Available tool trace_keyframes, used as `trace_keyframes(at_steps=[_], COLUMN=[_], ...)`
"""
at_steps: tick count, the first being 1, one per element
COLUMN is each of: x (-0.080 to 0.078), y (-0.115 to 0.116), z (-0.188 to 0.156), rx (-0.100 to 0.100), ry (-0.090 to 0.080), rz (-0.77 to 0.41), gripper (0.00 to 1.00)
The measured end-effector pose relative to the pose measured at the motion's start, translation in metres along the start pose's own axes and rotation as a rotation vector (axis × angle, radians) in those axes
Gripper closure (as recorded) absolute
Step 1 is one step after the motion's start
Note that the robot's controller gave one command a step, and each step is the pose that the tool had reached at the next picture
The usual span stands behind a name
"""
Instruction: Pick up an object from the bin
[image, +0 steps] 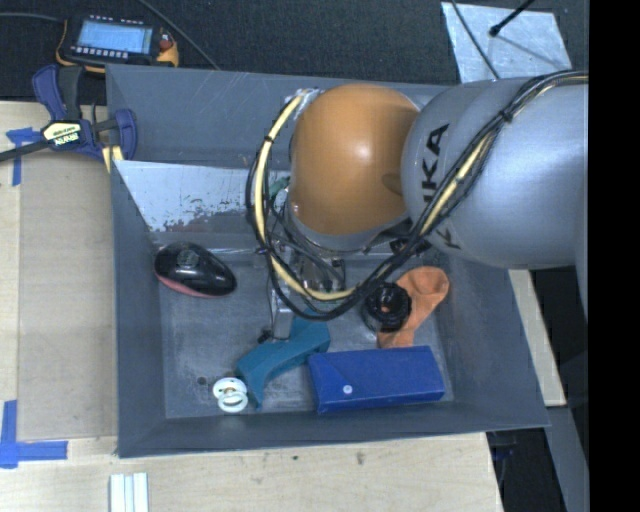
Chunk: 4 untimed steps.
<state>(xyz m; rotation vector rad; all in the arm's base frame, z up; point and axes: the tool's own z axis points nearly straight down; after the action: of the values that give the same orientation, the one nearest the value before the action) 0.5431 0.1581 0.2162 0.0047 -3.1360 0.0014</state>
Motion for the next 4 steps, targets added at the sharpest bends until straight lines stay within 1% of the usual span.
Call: trace_keyframes(at_steps=[1, 2, 3, 4], x=[-0.001, -0.001, -0.019, -0.024], y=[-0.001, -0.001, -0.036, -0.036], z=[-0.005, -0.005, -0.027, -0.032], rx=[-0.002, -0.002, 0.002, 0.001], ry=[-0.008, -0.008, -0.008, -0.012], rz=[0.002, -0.001, -0.246, -0.311], gripper=[0.00, 0.00, 0.00, 0.00])
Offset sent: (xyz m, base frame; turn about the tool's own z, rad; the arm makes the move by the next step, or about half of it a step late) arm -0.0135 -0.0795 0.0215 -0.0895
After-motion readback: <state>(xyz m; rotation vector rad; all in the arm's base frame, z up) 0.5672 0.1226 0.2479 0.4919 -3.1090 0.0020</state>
